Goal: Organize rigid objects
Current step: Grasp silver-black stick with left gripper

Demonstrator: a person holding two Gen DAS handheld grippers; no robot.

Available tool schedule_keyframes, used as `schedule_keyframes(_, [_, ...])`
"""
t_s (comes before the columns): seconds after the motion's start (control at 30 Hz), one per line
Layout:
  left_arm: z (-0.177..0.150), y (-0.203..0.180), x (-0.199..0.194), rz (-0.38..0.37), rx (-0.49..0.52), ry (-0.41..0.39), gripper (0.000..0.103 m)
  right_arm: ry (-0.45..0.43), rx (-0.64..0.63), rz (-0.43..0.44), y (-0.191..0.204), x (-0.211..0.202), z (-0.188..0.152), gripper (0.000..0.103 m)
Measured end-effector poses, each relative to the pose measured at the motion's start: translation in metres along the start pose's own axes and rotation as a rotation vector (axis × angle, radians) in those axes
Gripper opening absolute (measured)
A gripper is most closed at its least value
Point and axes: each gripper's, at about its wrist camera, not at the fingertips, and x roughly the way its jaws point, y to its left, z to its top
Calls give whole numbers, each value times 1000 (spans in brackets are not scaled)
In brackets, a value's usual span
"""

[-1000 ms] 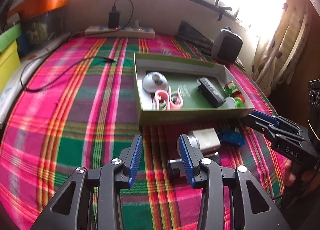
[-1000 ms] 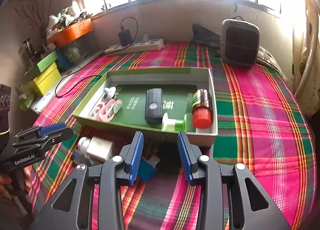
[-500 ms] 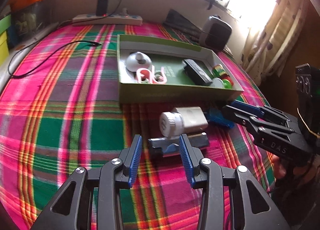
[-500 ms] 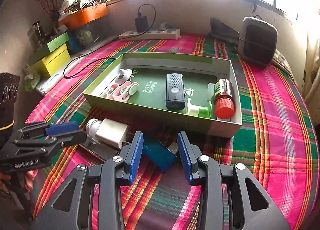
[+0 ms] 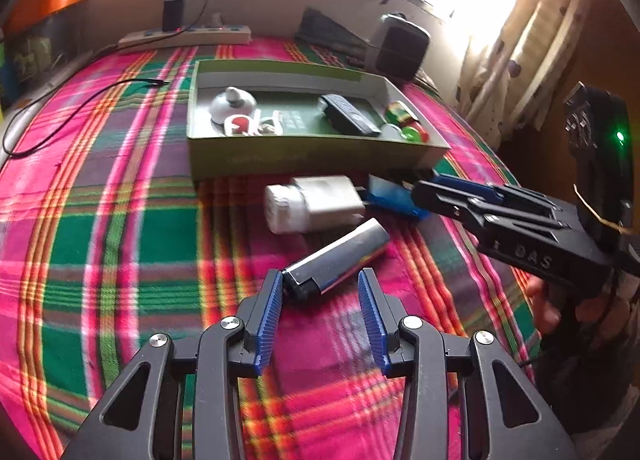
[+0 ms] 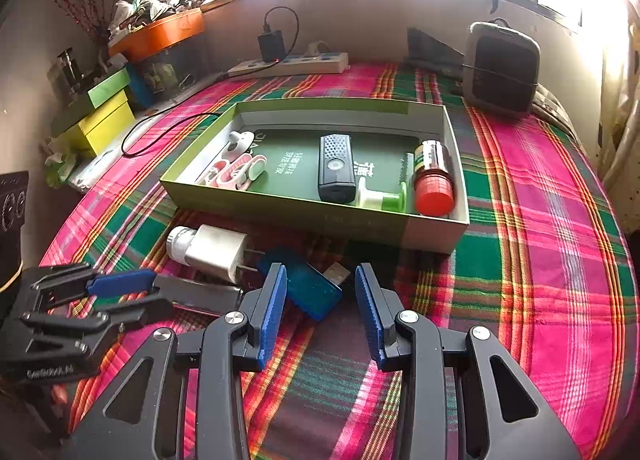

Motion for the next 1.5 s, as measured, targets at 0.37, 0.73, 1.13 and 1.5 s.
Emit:
schedule_keyframes(0.37, [3, -20, -1, 49, 87, -10, 39, -9, 51, -15, -13, -11, -10, 37])
schedule_keyframes(0.73, [19, -38, 22, 94, 193, 41, 40, -32, 85, -19, -24, -23, -18, 37])
schedule_keyframes(1.13, [18, -53, 30, 119, 230, 48, 40, -32, 123, -22, -38, -26, -21, 37])
schedule_keyframes(1.5, [9, -47, 22, 149, 219, 28, 24, -26, 113, -18, -35, -24, -20, 37])
